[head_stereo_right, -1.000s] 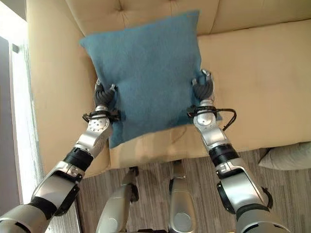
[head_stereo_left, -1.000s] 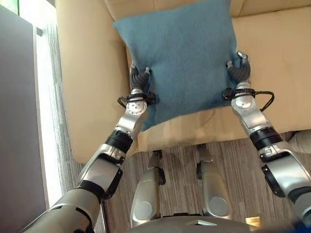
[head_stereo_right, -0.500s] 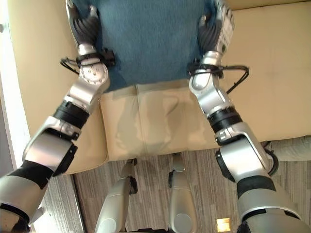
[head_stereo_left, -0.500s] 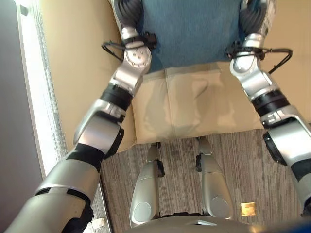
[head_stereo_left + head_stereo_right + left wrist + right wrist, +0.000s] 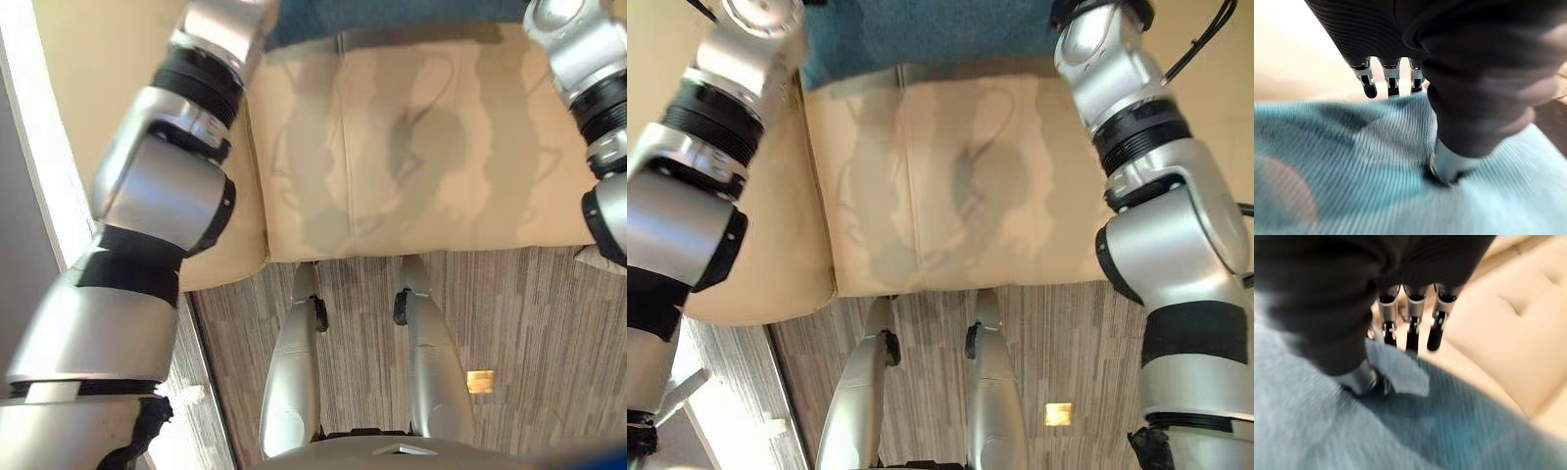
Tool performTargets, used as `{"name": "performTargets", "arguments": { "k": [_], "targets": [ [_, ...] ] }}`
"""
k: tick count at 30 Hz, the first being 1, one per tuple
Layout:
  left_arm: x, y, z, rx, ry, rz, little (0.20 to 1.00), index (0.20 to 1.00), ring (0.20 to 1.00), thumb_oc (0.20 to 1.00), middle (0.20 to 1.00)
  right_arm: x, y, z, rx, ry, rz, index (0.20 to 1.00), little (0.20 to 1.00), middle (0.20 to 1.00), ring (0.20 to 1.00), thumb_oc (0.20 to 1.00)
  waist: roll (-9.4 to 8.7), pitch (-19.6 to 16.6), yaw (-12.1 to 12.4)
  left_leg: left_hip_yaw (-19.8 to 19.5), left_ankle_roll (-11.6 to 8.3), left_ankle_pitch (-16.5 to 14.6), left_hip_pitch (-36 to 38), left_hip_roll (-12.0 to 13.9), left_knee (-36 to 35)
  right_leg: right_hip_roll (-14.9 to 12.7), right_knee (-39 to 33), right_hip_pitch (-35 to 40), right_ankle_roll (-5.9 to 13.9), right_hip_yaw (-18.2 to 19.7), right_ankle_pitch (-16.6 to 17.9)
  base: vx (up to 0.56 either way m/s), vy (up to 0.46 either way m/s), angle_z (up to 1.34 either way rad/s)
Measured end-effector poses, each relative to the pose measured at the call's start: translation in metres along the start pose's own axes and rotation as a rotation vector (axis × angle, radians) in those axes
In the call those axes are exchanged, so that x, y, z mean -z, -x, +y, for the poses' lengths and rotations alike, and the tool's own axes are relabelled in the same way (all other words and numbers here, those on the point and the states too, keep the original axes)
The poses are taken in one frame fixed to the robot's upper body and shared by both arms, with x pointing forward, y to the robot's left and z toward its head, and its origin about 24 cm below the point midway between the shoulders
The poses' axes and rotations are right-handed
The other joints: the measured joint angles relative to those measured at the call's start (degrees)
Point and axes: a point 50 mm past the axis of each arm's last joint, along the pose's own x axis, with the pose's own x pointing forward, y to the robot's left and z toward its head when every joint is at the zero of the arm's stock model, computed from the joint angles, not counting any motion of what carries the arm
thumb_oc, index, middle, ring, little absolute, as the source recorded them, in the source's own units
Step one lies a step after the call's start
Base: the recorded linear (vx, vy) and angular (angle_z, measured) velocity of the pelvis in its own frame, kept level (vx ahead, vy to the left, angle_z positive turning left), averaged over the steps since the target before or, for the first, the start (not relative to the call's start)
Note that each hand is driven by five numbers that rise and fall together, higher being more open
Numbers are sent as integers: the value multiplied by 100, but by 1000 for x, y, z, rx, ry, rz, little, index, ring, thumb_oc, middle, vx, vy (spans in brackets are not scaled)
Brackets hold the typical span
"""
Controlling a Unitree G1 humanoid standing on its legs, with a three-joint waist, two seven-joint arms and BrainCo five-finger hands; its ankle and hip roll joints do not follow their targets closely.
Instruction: Pick up all the scattered cushions and arrange them neatly on the sofa.
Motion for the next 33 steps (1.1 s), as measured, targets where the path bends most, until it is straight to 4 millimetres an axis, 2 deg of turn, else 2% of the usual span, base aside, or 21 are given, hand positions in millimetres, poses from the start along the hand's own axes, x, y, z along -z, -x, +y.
{"name": "performTargets", "arguments": {
  "k": [3, 6, 9, 10, 11, 13, 14, 15, 17, 18, 19, 22, 23, 24, 26, 27, 29, 31, 33],
  "targets": [
    [6, 2, -1, 44, 12, 26, 1000, 1000, 1000, 1000, 1000, 10, 4, 5, -84, -12, 40, 1000, 1000, 1000, 1000, 1000, -1, 8, 1, 1, 1, 4, -14, -4, 32, -5, 58, -31, -1, 0, 5, 0, 0, 0],
    [11, 7, -2, 98, 11, 17, 1000, 1000, 1000, 1000, 1000, 11, 4, 4, -121, -16, 34, 1000, 1000, 1000, 1000, 1000, 0, 7, -14, 6, 15, 15, 41, -11, 58, -17, 159, -18, 1, 8, 4, 1, 11, 0],
    [29, 17, 3, 125, -24, 25, 1000, 1000, 1000, 1000, 1000, 19, 12, 9, -163, -6, 30, 1000, 1000, 1000, 1000, 1000, -1, 7, -4, 34, 17, 17, 169, -15, 56, -21, 188, 68, 2, 48, 3, -3, -1, -3],
    [42, 23, 5, 137, -40, 58, 1000, 1000, 1000, 1000, 1000, 25, 18, 12, -189, 1, 31, 1000, 1000, 1000, 1000, 1000, 0, 7, -8, 33, 19, 24, 252, -16, 47, -21, 188, 152, 3, 48, 2, 0, 0, 0],
    [74, 35, 22, 118, -89, 118, 1000, 1000, 1000, 1000, 1000, 38, 30, 15, -223, 14, 29, 1000, 1000, 1000, 1000, 1000, 2, 3, -38, 43, 18, 22, 407, -14, 23, -21, 189, 285, 35, 53, -25, 0, 0, 0],
    [108, 53, 56, 80, -125, 186, 1000, 1000, 1000, 1000, 1000, 64, 47, 5, -231, 8, 49, 1000, 1000, 1000, 1000, 1000, -1, 6, -39, 46, 17, 23, 597, -4, -13, -10, 179, 460, 34, 55, -32, 21, -18, -2],
    [139, 73, 89, 32, -185, 273, 1000, 1000, 1000, 1000, 1000, 96, 66, -6, -236, 41, 105, 1000, 1000, 1000, 1000, 1000, -4, -9, -41, 49, 16, 22, 856, 2, -79, -3, 166, 698, 35, 53, -50, 0, 0, 0],
    [168, 99, 127, -37, -232, 369, 1000, 1000, 1000, 1000, 1000, 139, 96, -20, -223, 46, 231, 1000, 1000, 1000, 1000, 1000, -61, -277, -34, 47, -25, -17, 924, 1, -138, -9, 166, 739, 94, 54, -148, 33, -18, 0],
    [185, 118, 150, -85, -269, 437, 1000, 1000, 1000, 1000, 1000, 176, 125, -29, -230, 98, 367, 1000, 1000, 1000, 1000, 1000, -146, -375, -26, 43, -62, -71, 998, -5, -168, -14, 168, 799, 94, 54, -214, 0, 0, 0],
    [182, 132, 161, -95, -238, 407, 1000, 1000, 1000, 1000, 1000, 185, 140, -42, -202, 51, 395, 1000, 1000, 1000, 1000, 1000, -160, -384, -12, 44, -66, -71, 1019, -12, -183, -21, 177, 814, 100, 50, -219, 31, -19, 3],
    [192, 159, 172, -71, -284, 434, 1000, 1000, 1000, 1000, 1000, 203, 166, -50, -216, 87, 454, 1000, 1000, 1000, 1000, 1000, -165, -382, -9, 44, -38, -51, 1215, -19, -184, -22, 136, 1033, 94, 48, -214, 52, -23, 3],
    [202, 201, 176, -38, -285, 485, 1000, 1000, 1000, 1000, 1000, 217, 211, -52, -237, 49, 536, 1000, 1000, 1000, 1000, 1000, -184, -395, 4, 44, -92, -191, 1590, 4, -188, -11, 81, 1435, 151, 8, -296, 28, -26, 0],
    [210, 224, 173, -32, -261, 532, 1000, 1000, 1000, 1000, 1000, 224, 234, -49, -274, 58, 589, 1000, 1000, 1000, 1000, 1000, -189, -400, 0, 44, -80, -224, 1771, 10, -187, -8, 41, 1641, 155, -2, -313, 44, -42, -1],
    [220, 255, 170, -24, -238, 614, 1000, 1000, 1000, 1000, 1000, 233, 265, -45, -327, 62, 665, 1000, 1000, 1000, 1000, 1000, -197, -468, 3, 44, -101, -279, 1973, 17, -187, -6, 44, 1839, 202, -3, -390, 35, -27, 3],
    [232, 317, 162, 11, -187, 789, 1000, 1000, 1000, 1000, 1000, 242, 327, -44, -420, 62, 819, 1000, 1000, 1000, 1000, 1000, -212, -530, -9, 39, -88, -360, 2413, 20, -190, -3, -22, 2351, 171, -57, -465, 50, -35, 7],
    [236, 369, 168, 71, -195, 934, 1000, 1000, 1000, 1000, 1000, 246, 372, -50, -498, 76, 932, 1000, 1000, 1000, 1000, 1000, -276, -789, -13, 39, -116, -461, 2601, 39, -190, 10, -24, 2538, 205, -72, -550, 69, -30, 4],
    [241, 414, 179, 132, -229, 1091, 1000, 1000, 1000, 1000, 1000, 247, 410, -53, -556, 74, 1041, 1000, 1000, 1000, 1000, 1000, -349, -893, -48, 21, -137, -537, 2934, 55, -191, 15, -26, 2901, 220, -132, -651, 31, -22, 6],
    [240, 451, 190, 192, -270, 1227, 1000, 1000, 1000, 1000, 1000, 243, 450, -54, -639, 73, 1151, 1000, 1000, 1000, 1000, 1000, -440, -1144, -45, 25, -164, -625, 3163, 73, -193, 30, -29, 3128, 221, -160, -747, 0, -11, 3],
    [240, 477, 194, 264, -284, 1331, 1000, 1000, 1000, 1000, 1000, 237, 476, -52, -739, 72, 1203, 1000, 1000, 1000, 1000, 1000, -488, -1263, -37, 26, -173, -709, 3437, 85, -205, 32, -56, 3411, 217, -183, -822, 6, -22, 4]
  ]
}}
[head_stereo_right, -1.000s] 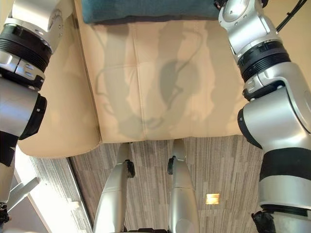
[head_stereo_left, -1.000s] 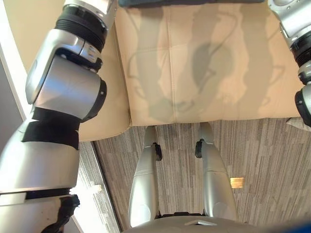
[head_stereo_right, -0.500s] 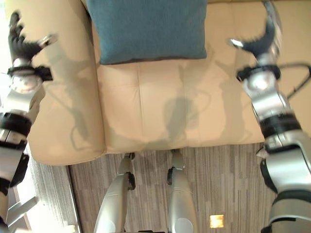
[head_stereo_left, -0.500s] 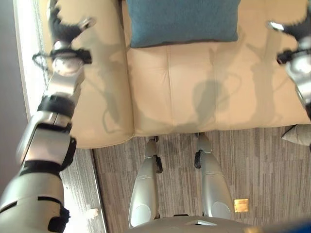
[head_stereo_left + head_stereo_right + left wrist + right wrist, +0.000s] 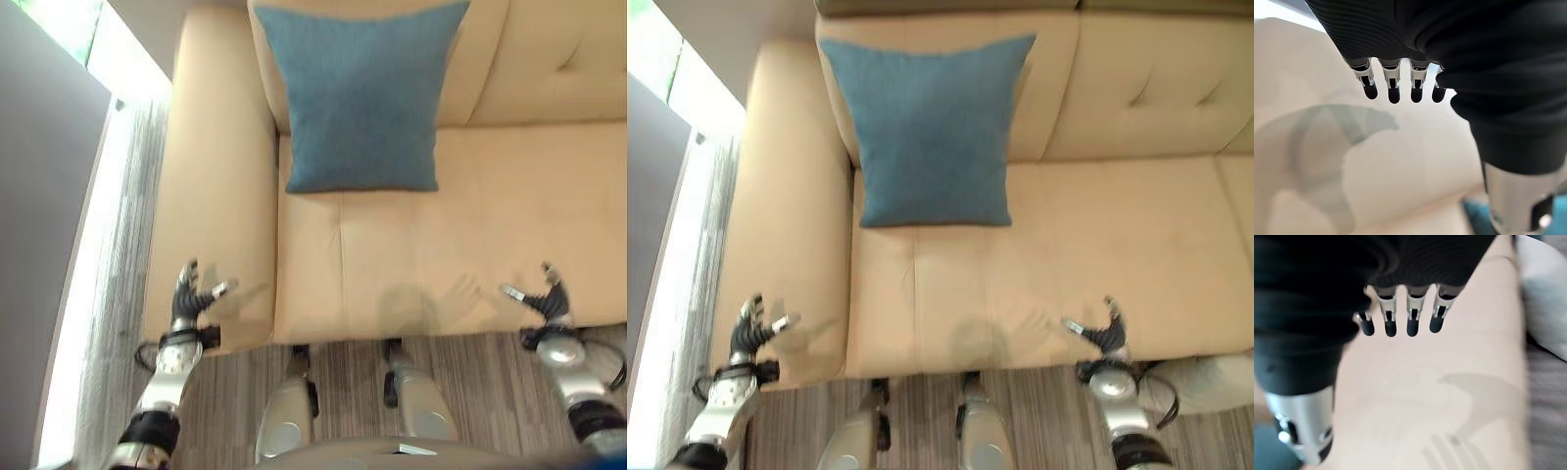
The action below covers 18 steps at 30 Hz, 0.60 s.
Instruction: Pick up all the scattered cushions and arrange them neatly on the sofa.
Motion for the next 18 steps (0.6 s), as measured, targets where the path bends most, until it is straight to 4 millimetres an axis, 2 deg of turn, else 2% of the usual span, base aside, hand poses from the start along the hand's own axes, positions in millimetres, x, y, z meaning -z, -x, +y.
{"name": "performTargets", "arguments": {
  "k": [3, 5, 8, 9, 14, 18],
  "targets": [
    [28, 11, -4, 31, -15, 97, 1000, 1000, 1000, 1000, 1000, 15, 9, 13, -64, 29, 44, 1000, 1000, 1000, 1000, 1000, -11, -215, 6, 5, 16, -27, 167, 2, -15, 0, 1, 161, 6, 3, -7, -9, -11, -1],
    [57, 23, -12, 74, -48, 216, 1000, 1000, 1000, 1000, 1000, 32, 18, 21, -119, 59, 91, 1000, 1000, 1000, 1000, 1000, 14, -333, 3, 17, 40, -82, 440, 17, -17, 9, 0, 427, 1, 9, -46, -29, -33, -4],
    [93, 45, -26, 131, -74, 382, 1000, 1000, 1000, 1000, 1000, 61, 34, 29, -169, 81, 197, 1000, 1000, 1000, 1000, 1000, 61, -682, 1, 33, 40, -149, 658, 44, -19, 39, -1, 590, -33, 31, -110, -13, -34, -6],
    [110, 57, -29, 155, -116, 455, 1000, 1000, 1000, 1000, 1000, 77, 43, 30, -188, 100, 261, 1000, 1000, 1000, 1000, 1000, 88, -756, 11, 36, 42, -149, 738, 69, -18, 66, 1, 699, -56, 42, -124, -32, -73, -5],
    [131, 72, -28, 171, -186, 565, 1000, 1000, 1000, 1000, 1000, 104, 59, 32, -225, 129, 377, 1000, 1000, 1000, 1000, 1000, 123, -819, 7, 12, 46, -168, 999, 229, -21, 189, 0, 1020, -80, 38, -141, -44, -59, 1],
    [131, 69, -29, 174, -208, 588, 1000, 1000, 1000, 1000, 1000, 116, 68, 40, -254, 130, 457, 1000, 1000, 1000, 1000, 1000, 115, -809, 29, -38, 7, -195, 1068, 430, 18, 405, -3, 1055, -200, 57, -210, -133, -6, 4]
  ]
}}
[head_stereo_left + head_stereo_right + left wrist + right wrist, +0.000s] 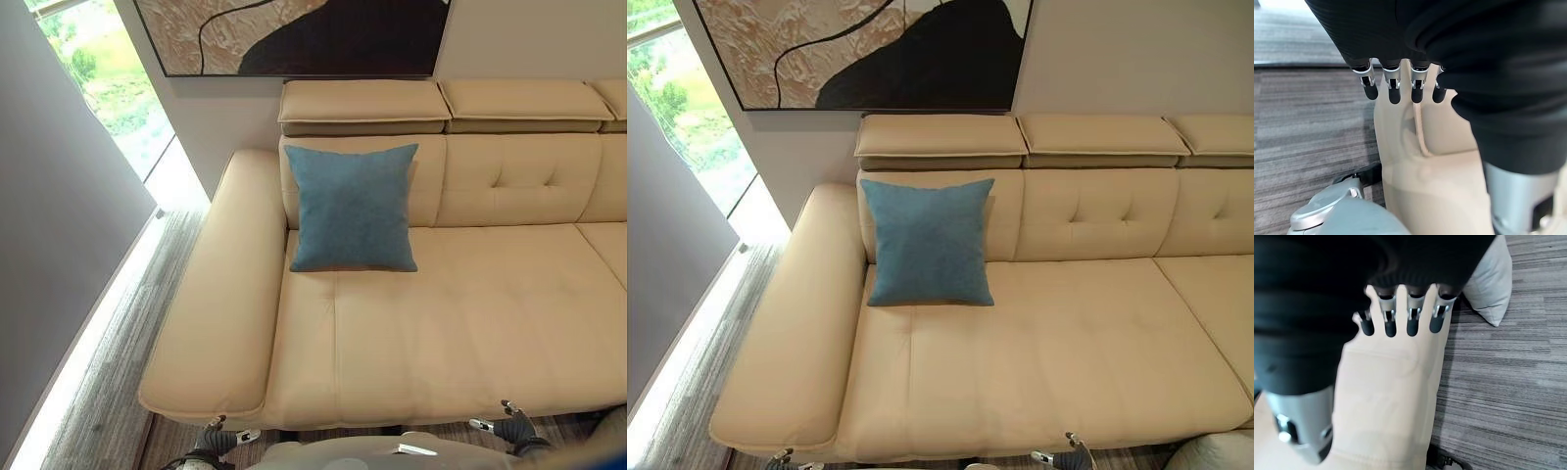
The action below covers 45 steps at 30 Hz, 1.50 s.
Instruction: Pick up all the scattered cushions and arrange them neatly on the sofa.
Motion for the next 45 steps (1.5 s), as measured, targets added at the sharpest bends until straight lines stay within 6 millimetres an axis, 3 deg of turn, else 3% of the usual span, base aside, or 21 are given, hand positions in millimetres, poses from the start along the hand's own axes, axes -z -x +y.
{"name": "performTargets", "arguments": {
  "k": [1, 2, 6, 9, 12, 14, 16, 17, 18, 20, 21, 25, 27, 28, 30, 33, 37, 40, 42, 44, 45],
  "targets": [
    [-3, -1, 0, -1, -1, -2, 1000, 1000, 1000, 1000, 1000, 1, 0, 1, -4, 2, 7, 1000, 1000, 1000, 1000, 1000, -192, 69, 32, -170, -199, -168, -89, -175, 401, -128, -4, -48, -222, 39, 83, -241, 57, -48],
    [-6, -2, -4, 12, 1, -11, 1000, 1000, 1000, 1000, 1000, -5, -2, -2, 1, 16, -7, 1000, 1000, 1000, 1000, 1000, -291, 143, 101, -407, -149, -411, -165, -510, 1104, -288, -2, -67, -237, 136, 96, -182, 87, -60],
    [-28, -5, -19, 50, -1, -70, 1000, 1000, 1000, 1000, 1000, -8, -5, -12, 19, 50, -11, 1000, 1000, 1000, 1000, 1000, -183, 128, -31, -1042, 327, -1406, -201, -1081, 1762, -407, -1, -334, -126, 421, 285, -140, 143, -42],
    [-48, -8, -17, 45, -7, -121, 1000, 1000, 1000, 1000, 1000, -13, -7, -9, 12, 46, -8, 1000, 1000, 1000, 1000, 1000, -373, 179, -68, -981, 688, -1204, -209, -1465, 1479, -614, 2, -607, -38, 799, 228, -150, 217, -60],
    [-53, -9, -17, 52, -49, -137, 1000, 1000, 1000, 1000, 1000, -10, -7, -2, 2, 40, 25, 1000, 1000, 1000, 1000, 1000, -594, 210, -215, -572, 1013, -974, -282, -1753, 1351, -884, 150, -978, 311, 1149, 140, -176, 193, -48],
    [-53, -9, -19, 62, -77, -139, 1000, 1000, 1000, 1000, 1000, -4, -4, 12, -30, 30, 61, 1000, 1000, 1000, 1000, 1000, -585, 249, -166, -284, 1154, -900, -354, -1760, 1222, -889, 606, -1352, 521, 1309, 182, -176, 166, -62],
    [-50, -9, -16, 58, -117, -134, 1000, 1000, 1000, 1000, 1000, -6, -1, 32, -73, 7, 69, 1000, 1000, 1000, 1000, 1000, -740, 225, -194, -70, 1102, -928, -433, -1852, 1438, -656, 847, -1493, 616, 848, 261, -256, 148, -86],
    [-50, -9, -16, 63, -151, -130, 1000, 1000, 1000, 1000, 1000, -13, -3, 33, -78, 5, 53, 1000, 1000, 1000, 1000, 1000, -745, 291, -159, -21, 1184, -1004, -536, -1925, 1564, -693, 633, -1509, 707, 1056, 335, -362, 139, -118],
    [-60, -10, -21, 74, -156, -160, 1000, 1000, 1000, 1000, 1000, -31, -9, 25, -54, 10, 10, 1000, 1000, 1000, 1000, 1000, -343, 424, -127, 355, 1352, -810, -678, -1555, 1413, -596, 888, -1707, 841, 441, -132, -345, 136, -136],
    [-69, -10, -19, 67, -137, -188, 1000, 1000, 1000, 1000, 1000, -41, -11, 23, -47, 9, -16, 1000, 1000, 1000, 1000, 1000, -71, 587, 142, 694, 1465, -612, -554, -1255, 949, -580, 2167, -1867, 458, -608, -390, -227, 83, -125],
    [-63, -10, -16, 55, -121, -166, 1000, 1000, 1000, 1000, 1000, -39, -11, 23, -47, 10, -11, 1000, 1000, 1000, 1000, 1000, -52, 596, 143, 746, 1506, -434, -381, -1238, 658, -632, 2800, -1443, 437, -701, -729, -216, 2, -61],
    [-45, -9, -12, 45, -116, -116, 1000, 1000, 1000, 1000, 1000, -40, -10, 26, -49, 20, -15, 1000, 1000, 1000, 1000, 1000, -80, 540, 563, 1434, 1300, -117, -289, -1020, 214, -693, 3067, -483, 336, -1161, -1485, -147, -89, -89],
    [-29, -7, -5, 32, -122, -66, 1000, 1000, 1000, 1000, 1000, -41, -9, 31, -59, 20, -21, 1000, 1000, 1000, 1000, 1000, -315, 454, 689, 1596, 931, -68, -342, -1070, 200, -538, 1287, 458, 445, -1000, -1541, -60, -154, -83],
    [-29, -7, -5, 29, -115, -66, 1000, 1000, 1000, 1000, 1000, -39, -10, 28, -53, 23, -16, 1000, 1000, 1000, 1000, 1000, -330, 465, 623, 1548, 833, 0, -344, -1070, 186, -461, 831, 677, 202, -1014, -1471, -67, -166, -16],
    [-41, -8, -9, 37, -112, -102, 1000, 1000, 1000, 1000, 1000, -26, -7, 27, -46, 27, 15, 1000, 1000, 1000, 1000, 1000, -271, 362, 593, 1382, 321, 156, -453, -904, 181, -195, 588, 685, -41, -864, -1365, -82, -119, 14],
    [-47, -9, -14, 52, -128, -116, 1000, 1000, 1000, 1000, 1000, -13, -4, 27, -43, 23, 48, 1000, 1000, 1000, 1000, 1000, -235, 377, 461, 957, 148, 377, -542, -696, 358, 6, 445, 651, -394, -786, -1146, -75, -48, -24],
    [-56, -7, -37, 100, -100, -138, 1000, 1000, 1000, 1000, 1000, -6, -3, 18, -13, 53, 63, 1000, 1000, 1000, 1000, 1000, -92, 460, 289, -69, 140, 254, -513, -692, 678, 60, 224, 580, -422, -363, -797, -105, 27, -66],
    [-64, -8, -36, 89, -94, -155, 1000, 1000, 1000, 1000, 1000, -19, -8, 14, -1, 70, 33, 1000, 1000, 1000, 1000, 1000, -126, 515, 430, -1334, 112, -115, -407, -977, 787, -9, 156, 342, -330, 511, -516, -4, 93, -138],
    [-78, -9, -39, 90, -90, -187, 1000, 1000, 1000, 1000, 1000, -23, -10, 8, 17, 70, 24, 1000, 1000, 1000, 1000, 1000, 43, 561, 204, -1288, 287, -328, -171, -964, 370, 45, 43, 324, -213, 587, -421, -1, 165, -54],
    [-88, -10, -35, 79, -96, -214, 1000, 1000, 1000, 1000, 1000, -28, -10, 15, 2, 57, 13, 1000, 1000, 1000, 1000, 1000, -131, 661, 284, -982, 330, -303, -10, -1042, 229, -5, 122, 207, -114, 937, -358, -109, 223, -101],
    [-89, -11, -34, 78, -116, -213, 1000, 1000, 1000, 1000, 1000, -42, -11, 19, 1, 40, -34, 1000, 1000, 1000, 1000, 1000, -234, 720, 290, -613, 523, -267, -18, -1070, 210, -77, 325, -75, 51, 1163, -266, -274, 212, -159]
  ]
}}
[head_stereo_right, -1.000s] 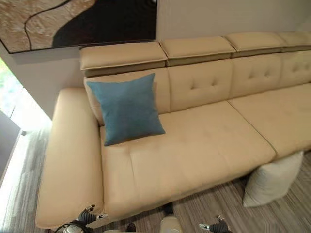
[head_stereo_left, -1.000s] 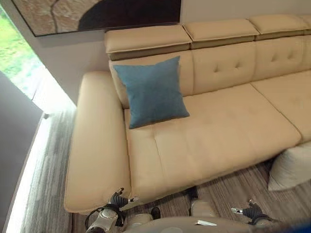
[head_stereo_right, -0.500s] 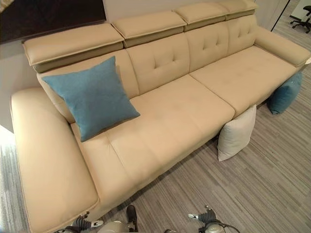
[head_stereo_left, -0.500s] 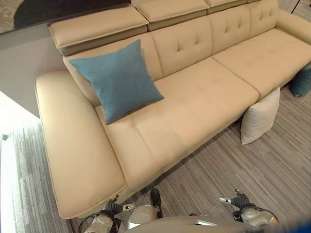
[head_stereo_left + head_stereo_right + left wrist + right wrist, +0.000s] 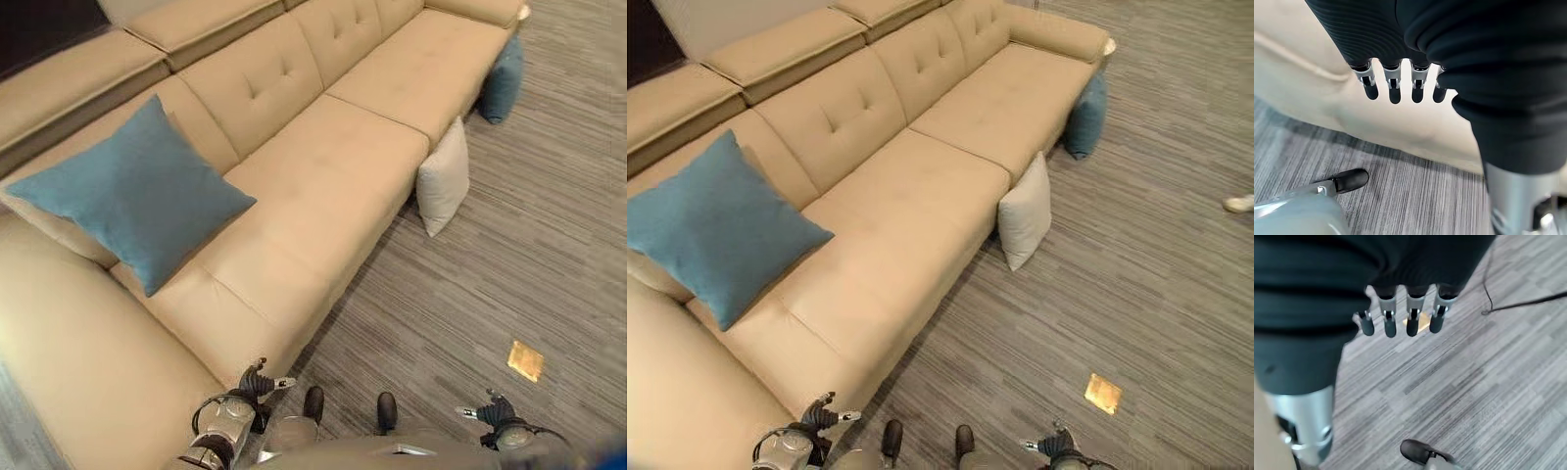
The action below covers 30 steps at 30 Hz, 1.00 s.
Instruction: Pick up all the scattered cushions and arrange them neatly on the sofa.
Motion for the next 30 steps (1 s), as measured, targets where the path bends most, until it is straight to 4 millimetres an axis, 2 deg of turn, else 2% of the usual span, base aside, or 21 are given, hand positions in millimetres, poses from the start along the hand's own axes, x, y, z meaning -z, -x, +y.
{"name": "performTargets", "arguments": {
  "k": [1, 2, 3, 5, 6, 8, 9, 11, 14, 15, 16, 18, 19, 20, 22, 23, 24, 27, 28, 29, 30],
  "targets": [
    [-10, -2, -1, 4, -14, -28, 1000, 1000, 1000, 1000, 1000, 2, 1, 6, -11, -2, 9, 1000, 1000, 1000, 1000, 1000, -69, 90, -136, 268, 77, 23, 0, -144, 44, -75, 84, -207, 49, -50, 239, -291, 137, -197],
    [-10, -2, 1, 0, -26, -32, 1000, 1000, 1000, 1000, 1000, -5, 0, 7, -13, -11, -2, 1000, 1000, 1000, 1000, 1000, -50, 172, -68, 699, 236, -25, -91, -52, 118, -79, 101, -474, 432, -103, 520, -253, 61, -182],
    [-13, -3, 7, -14, -29, -37, 1000, 1000, 1000, 1000, 1000, -14, -2, 9, -18, -12, -19, 1000, 1000, 1000, 1000, 1000, -30, 281, -31, 1105, 387, -15, -210, 11, 164, -140, 92, -630, 564, -729, 396, -129, 27, -163],
    [-16, -4, 12, -32, -16, -43, 1000, 1000, 1000, 1000, 1000, -8, 0, 12, -25, -8, 5, 1000, 1000, 1000, 1000, 1000, 62, 356, 56, 1524, 496, 55, -235, 109, 139, -451, 770, -689, 349, -2258, 5, -59, -8, -117],
    [-11, -3, 14, -36, -18, -30, 1000, 1000, 1000, 1000, 1000, -3, 1, 11, -24, -5, 16, 1000, 1000, 1000, 1000, 1000, 99, 371, 117, 1627, 551, -17, -159, 114, 96, -637, 995, -545, 301, -2726, -127, -35, -23, -92],
    [2, -1, 18, -51, -1, 4, 1000, 1000, 1000, 1000, 1000, 5, 2, 10, -23, 0, 38, 1000, 1000, 1000, 1000, 1000, 106, 357, 182, 1623, 420, -41, -133, 100, 62, -673, 839, -56, 328, -2478, -466, -44, -131, -63],
    [12, 2, 16, -46, 0, 31, 1000, 1000, 1000, 1000, 1000, 6, 2, 9, -20, 2, 38, 1000, 1000, 1000, 1000, 1000, 151, 348, 250, 1833, 235, 84, -63, 212, -9, -595, 748, -15, 143, -2556, -539, 9, -205, -54],
    [29, 7, 10, -33, 0, 75, 1000, 1000, 1000, 1000, 1000, 8, 3, 9, -20, 2, 38, 1000, 1000, 1000, 1000, 1000, 142, 197, 393, 1891, 50, 39, -33, 303, -34, -524, 679, -101, 32, -2479, -491, 67, -163, -58],
    [42, 12, 2, -13, 7, 114, 1000, 1000, 1000, 1000, 1000, 11, 3, 5, -8, -1, 43, 1000, 1000, 1000, 1000, 1000, 296, 32, 370, 1678, -94, 104, -50, 495, 47, -219, 403, 43, -37, -2410, -451, 91, -230, -15],
    [40, 12, 1, -11, 10, 110, 1000, 1000, 1000, 1000, 1000, 17, 5, 8, -11, -14, 54, 1000, 1000, 1000, 1000, 1000, 343, 2, 328, 1622, -310, -29, -98, 677, 461, -79, 392, 184, -210, -2417, -558, 119, -313, -32],
    [41, 12, -1, -8, 13, 111, 1000, 1000, 1000, 1000, 1000, 17, 6, 12, -20, -21, 56, 1000, 1000, 1000, 1000, 1000, 268, -44, 360, 1485, -416, -59, -195, 747, 987, -32, 378, 254, -352, -2304, -622, 127, -250, -47],
    [36, 11, -3, -4, 28, 100, 1000, 1000, 1000, 1000, 1000, 17, 5, 7, -3, -36, 56, 1000, 1000, 1000, 1000, 1000, 142, -42, 413, 1071, -576, 43, -685, 706, 1910, -54, 237, 296, -527, -2142, -546, 145, -141, -42],
    [28, 8, -2, -4, 28, 81, 1000, 1000, 1000, 1000, 1000, 16, 4, 4, 9, -52, 59, 1000, 1000, 1000, 1000, 1000, 109, -21, 412, 848, -614, -53, -934, 661, 2241, -37, 176, 341, -677, -2038, -481, 190, -93, -34],
    [21, 6, -4, 3, 13, 58, 1000, 1000, 1000, 1000, 1000, 19, 4, -2, 26, -67, 72, 1000, 1000, 1000, 1000, 1000, 120, -25, 469, 456, -607, -269, -1068, 421, 2085, -33, 40, 406, -722, -1909, -433, 234, -90, -40],
    [20, 6, -5, 6, 14, 58, 1000, 1000, 1000, 1000, 1000, 22, 4, -6, 40, -70, 78, 1000, 1000, 1000, 1000, 1000, 146, -22, 439, 351, -514, -175, -1133, 113, 1464, 1, -165, 551, -765, -1846, -434, 232, -62, -36],
    [19, 6, -5, 6, 14, 58, 1000, 1000, 1000, 1000, 1000, 24, 4, -6, 42, -70, 88, 1000, 1000, 1000, 1000, 1000, 142, -22, 450, 354, -552, -79, -1151, -42, 1133, 53, -278, 655, -804, -1763, -420, 210, -39, -71],
    [20, 6, -7, 12, 8, 59, 1000, 1000, 1000, 1000, 1000, 21, 2, -9, 55, -88, 87, 1000, 1000, 1000, 1000, 1000, 186, -6, 524, 362, -559, 211, -1229, -192, 515, 208, -325, 725, -864, -1517, -467, 288, -24, -83],
    [18, 5, -6, 10, 13, 56, 1000, 1000, 1000, 1000, 1000, 11, -1, -12, 72, -114, 72, 1000, 1000, 1000, 1000, 1000, 227, 10, 517, 313, -730, 582, -1224, -244, -75, 353, -322, 1002, -828, -1008, -751, 538, 82, -121],
    [30, 9, -3, -2, 41, 90, 1000, 1000, 1000, 1000, 1000, 23, 2, -9, 68, -123, 115, 1000, 1000, 1000, 1000, 1000, 139, -118, 600, 422, -11, 681, -798, -313, 57, 144, -235, 1450, -371, -594, -1130, 530, 155, -164],
    [20, 5, 1, -11, 38, 64, 1000, 1000, 1000, 1000, 1000, 33, 5, -5, 57, -117, 148, 1000, 1000, 1000, 1000, 1000, 41, -138, 610, 544, 173, 560, -627, -383, -28, -10, 157, 1337, -265, -623, -1272, 356, 137, -167],
    [17, 4, 1, -10, 39, 57, 1000, 1000, 1000, 1000, 1000, 31, 4, -6, 58, -118, 146, 1000, 1000, 1000, 1000, 1000, 129, -112, 622, 632, 397, 573, -383, -321, -169, 15, 1023, 1039, -23, -664, -1433, 137, 61, -82]
  ]
}}
